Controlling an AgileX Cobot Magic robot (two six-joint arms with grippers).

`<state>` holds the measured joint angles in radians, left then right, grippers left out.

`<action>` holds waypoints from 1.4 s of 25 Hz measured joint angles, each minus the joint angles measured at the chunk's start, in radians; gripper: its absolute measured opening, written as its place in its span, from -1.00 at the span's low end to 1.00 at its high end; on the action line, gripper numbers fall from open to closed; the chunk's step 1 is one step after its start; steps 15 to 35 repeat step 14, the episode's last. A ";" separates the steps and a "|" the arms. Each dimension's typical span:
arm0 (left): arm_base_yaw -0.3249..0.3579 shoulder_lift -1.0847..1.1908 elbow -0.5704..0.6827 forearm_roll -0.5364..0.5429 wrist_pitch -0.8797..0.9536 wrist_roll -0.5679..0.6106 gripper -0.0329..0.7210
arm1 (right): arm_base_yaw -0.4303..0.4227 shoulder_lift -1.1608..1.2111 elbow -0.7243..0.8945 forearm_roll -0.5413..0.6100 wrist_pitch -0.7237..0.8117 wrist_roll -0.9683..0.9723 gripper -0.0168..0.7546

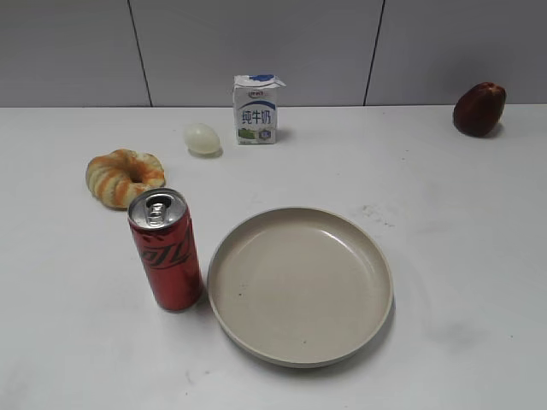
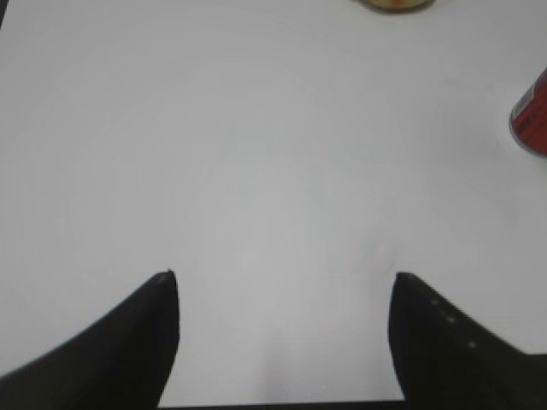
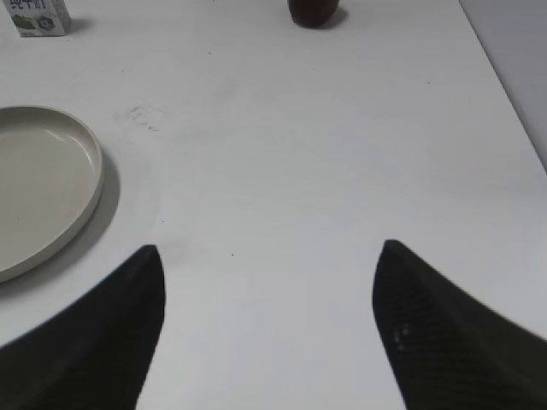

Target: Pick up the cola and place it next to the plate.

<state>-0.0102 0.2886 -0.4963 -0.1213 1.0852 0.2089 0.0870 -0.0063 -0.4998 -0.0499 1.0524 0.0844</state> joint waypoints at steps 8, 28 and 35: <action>0.000 -0.138 0.003 -0.001 -0.001 0.000 0.62 | 0.000 0.000 0.000 0.000 0.000 0.000 0.52; 0.000 -0.260 0.003 -0.001 -0.001 0.000 0.62 | 0.000 0.000 0.000 0.000 0.000 0.000 0.52; 0.000 -0.260 0.003 -0.001 -0.001 0.000 0.62 | 0.000 0.000 0.000 0.000 0.000 0.000 0.52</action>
